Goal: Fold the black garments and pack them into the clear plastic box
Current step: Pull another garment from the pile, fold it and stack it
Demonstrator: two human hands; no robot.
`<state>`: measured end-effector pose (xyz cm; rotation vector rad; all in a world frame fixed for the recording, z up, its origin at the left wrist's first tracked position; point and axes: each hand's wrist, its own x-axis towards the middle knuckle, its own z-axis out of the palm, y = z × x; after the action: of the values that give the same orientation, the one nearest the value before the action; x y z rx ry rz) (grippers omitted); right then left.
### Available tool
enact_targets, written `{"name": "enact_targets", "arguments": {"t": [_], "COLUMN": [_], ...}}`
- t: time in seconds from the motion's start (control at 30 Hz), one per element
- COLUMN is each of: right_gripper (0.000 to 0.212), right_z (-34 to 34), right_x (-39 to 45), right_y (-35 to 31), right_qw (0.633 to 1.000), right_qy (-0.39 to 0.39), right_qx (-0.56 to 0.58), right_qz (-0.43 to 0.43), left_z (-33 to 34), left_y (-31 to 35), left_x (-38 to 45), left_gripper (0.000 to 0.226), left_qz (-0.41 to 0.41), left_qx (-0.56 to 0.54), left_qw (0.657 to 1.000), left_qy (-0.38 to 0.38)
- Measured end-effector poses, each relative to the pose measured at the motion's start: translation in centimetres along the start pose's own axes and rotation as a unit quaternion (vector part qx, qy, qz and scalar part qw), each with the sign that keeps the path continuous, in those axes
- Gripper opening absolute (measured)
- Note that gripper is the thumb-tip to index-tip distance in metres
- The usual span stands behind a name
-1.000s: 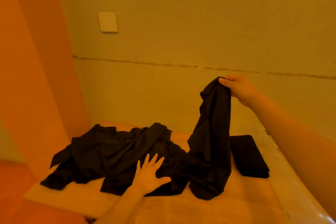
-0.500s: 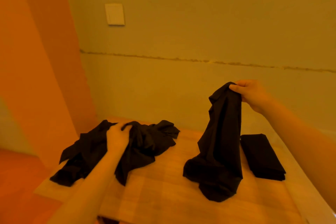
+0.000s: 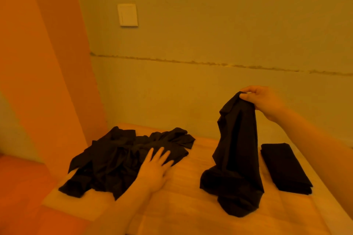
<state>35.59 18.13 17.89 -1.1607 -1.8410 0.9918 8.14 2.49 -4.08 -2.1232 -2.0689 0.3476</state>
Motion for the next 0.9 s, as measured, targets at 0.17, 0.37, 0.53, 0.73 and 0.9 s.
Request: {"name": "enact_targets", "arguments": {"t": [0.17,0.37,0.53,0.73,0.9], "right_gripper": [0.009,0.013,0.022,0.024,0.023], "right_z": [-1.0,-1.8,-2.4,-5.6,-8.5], "right_x": [-0.6,-1.1,-1.9,-3.6,-5.1], "right_y": [-0.1,-0.5,-2.4,-4.3,-5.3], "right_qw": [0.999,1.000,0.996,0.994,0.991], "right_qy": [-0.002,-0.002,-0.029,-0.044,-0.125], "right_qx": [-0.039,0.006,0.081,0.092,0.029], "right_qz": [-0.016,-0.012,-0.027,-0.046,-0.043], "left_z": [0.3,-7.9,-20.9,-26.9,-31.2], "left_y": [-1.9,2.0,8.4,10.1,8.9], "left_x": [0.9,3.0,3.8,6.0,5.1], "left_gripper": [0.062,0.061,0.073,0.015,0.021], "left_qz": [-0.211,-0.122,0.033,0.028,0.069], "left_qx": [-0.049,-0.221,-0.649,-0.747,-0.730], "left_qw": [0.972,0.966,0.754,0.636,0.668], "left_qy": [-0.095,0.062,0.095,0.194,0.124]}}
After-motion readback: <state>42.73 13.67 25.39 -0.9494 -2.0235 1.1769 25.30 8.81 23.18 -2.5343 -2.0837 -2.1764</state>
